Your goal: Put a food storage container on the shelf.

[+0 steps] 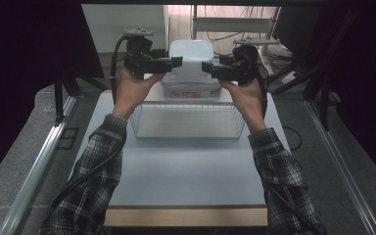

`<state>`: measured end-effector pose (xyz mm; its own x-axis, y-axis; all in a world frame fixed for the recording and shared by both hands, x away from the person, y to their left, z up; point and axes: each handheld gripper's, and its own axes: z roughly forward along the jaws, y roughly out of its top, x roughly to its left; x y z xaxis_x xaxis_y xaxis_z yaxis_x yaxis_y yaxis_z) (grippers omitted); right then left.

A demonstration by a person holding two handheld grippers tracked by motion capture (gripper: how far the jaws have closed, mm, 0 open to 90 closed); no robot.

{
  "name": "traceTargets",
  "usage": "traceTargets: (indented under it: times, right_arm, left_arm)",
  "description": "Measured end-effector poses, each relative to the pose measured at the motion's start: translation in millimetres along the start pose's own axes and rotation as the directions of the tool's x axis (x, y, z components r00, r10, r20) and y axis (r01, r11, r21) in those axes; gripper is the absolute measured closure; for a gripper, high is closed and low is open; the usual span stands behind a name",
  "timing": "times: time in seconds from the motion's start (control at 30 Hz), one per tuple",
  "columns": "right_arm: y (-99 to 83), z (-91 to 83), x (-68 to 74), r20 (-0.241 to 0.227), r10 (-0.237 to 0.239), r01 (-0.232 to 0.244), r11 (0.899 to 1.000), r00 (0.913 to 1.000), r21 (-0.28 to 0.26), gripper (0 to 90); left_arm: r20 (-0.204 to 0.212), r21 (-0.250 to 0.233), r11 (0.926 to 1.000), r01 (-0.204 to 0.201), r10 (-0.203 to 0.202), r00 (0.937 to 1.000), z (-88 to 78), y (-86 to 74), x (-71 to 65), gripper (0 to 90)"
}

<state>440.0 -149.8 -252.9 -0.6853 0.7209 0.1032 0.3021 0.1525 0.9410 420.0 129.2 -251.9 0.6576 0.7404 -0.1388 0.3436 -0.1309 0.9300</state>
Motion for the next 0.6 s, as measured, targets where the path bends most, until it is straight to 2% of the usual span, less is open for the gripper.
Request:
traceTargets:
  times: [0.2,0.43,0.6]
  right_arm:
    - [-23.7,-10.5,2.7,-0.033,-0.022,0.022,1.0,0.9992,-0.002,12.9]
    - [-51.5,-20.5,4.1,-0.064,-0.024,0.025,1.0,0.9977,0.008,9.7]
    - [-72.4,-24.0,8.2,-0.078,-0.039,0.041,0.999,0.9962,0.026,8.1]
  left_arm:
    - [0.01,0.028,0.9995,-0.016,0.016,0.9998,-6.4,-28.7,-6.5,15.5]
    - [0.033,0.046,0.9986,-0.026,0.025,0.9991,-10.8,-62.2,-9.6,8.7]
    - [0.046,0.051,0.998,-0.039,0.036,0.9983,-15.1,-80.4,-13.2,5.3]
